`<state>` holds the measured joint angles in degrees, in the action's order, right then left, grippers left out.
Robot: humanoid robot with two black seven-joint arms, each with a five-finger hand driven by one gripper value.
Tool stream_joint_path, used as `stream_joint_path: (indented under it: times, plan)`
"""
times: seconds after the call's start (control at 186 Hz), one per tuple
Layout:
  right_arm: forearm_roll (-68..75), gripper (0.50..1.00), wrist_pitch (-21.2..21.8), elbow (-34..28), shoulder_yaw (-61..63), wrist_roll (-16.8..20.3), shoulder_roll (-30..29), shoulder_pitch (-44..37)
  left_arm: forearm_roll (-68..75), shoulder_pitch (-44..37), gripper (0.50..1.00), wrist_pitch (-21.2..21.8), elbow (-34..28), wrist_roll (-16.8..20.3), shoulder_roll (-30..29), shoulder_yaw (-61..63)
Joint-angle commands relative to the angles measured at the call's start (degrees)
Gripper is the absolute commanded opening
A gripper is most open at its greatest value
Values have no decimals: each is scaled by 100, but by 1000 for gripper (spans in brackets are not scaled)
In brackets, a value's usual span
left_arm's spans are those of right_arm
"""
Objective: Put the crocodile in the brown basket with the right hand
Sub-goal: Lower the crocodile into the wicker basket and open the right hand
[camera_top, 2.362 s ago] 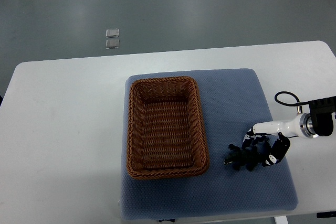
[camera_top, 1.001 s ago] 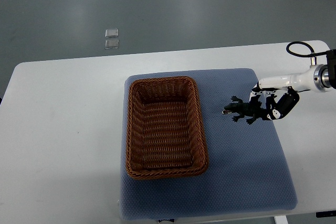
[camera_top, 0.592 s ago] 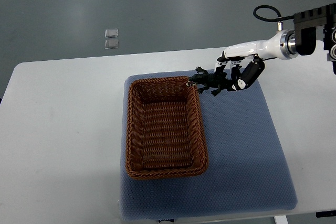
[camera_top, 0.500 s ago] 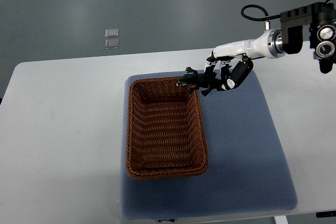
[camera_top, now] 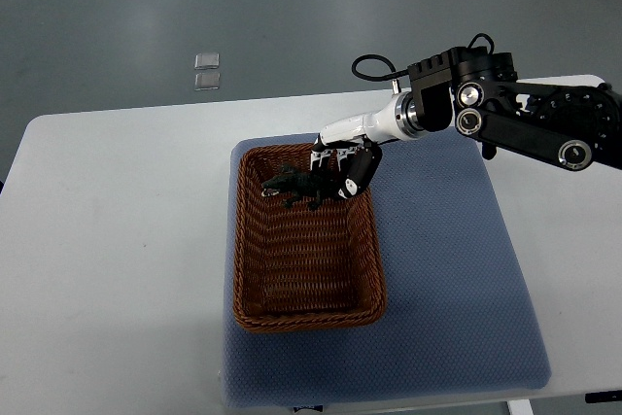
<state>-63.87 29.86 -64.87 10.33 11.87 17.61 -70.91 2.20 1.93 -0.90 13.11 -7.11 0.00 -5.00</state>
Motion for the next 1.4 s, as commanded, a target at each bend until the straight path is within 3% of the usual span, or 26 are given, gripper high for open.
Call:
stream_joint_path:
  times: [0.0, 0.457, 0.635, 0.715, 0.877, 0.99, 1.108, 1.393]
  plan:
    - [-2, 500, -7, 203, -5, -1, -205, 16, 0, 0, 1000, -7, -1, -1, 0, -1]
    - [-11, 572, -165, 379, -101, -1, -495, 298, 0, 0, 1000, -7, 8, -1, 0, 8]
    - [-11, 660, -209, 414, -110, -9, -530, 394, 0, 0, 1000, -7, 8, -1, 0, -1]
    - [-20, 731, -209, 493, -110, -27, -557, 456, 0, 0, 1000, -7, 8, -1, 0, -1]
    - [-20, 756, -218, 546, -101, -36, -574, 508, 0, 0, 1000, -7, -1, -1, 0, -1]
    - [-20, 821, -218, 546, -84, -44, -565, 508, 0, 0, 1000, -7, -10, -1, 0, -1]
    - [-11, 856, -218, 546, -31, -53, -513, 491, 0, 0, 1000, -7, -10, -1, 0, -1]
    - [200, 858, -209, 493, 874, -80, -91, 482, 0, 0, 1000, -7, -10, -1, 0, -1]
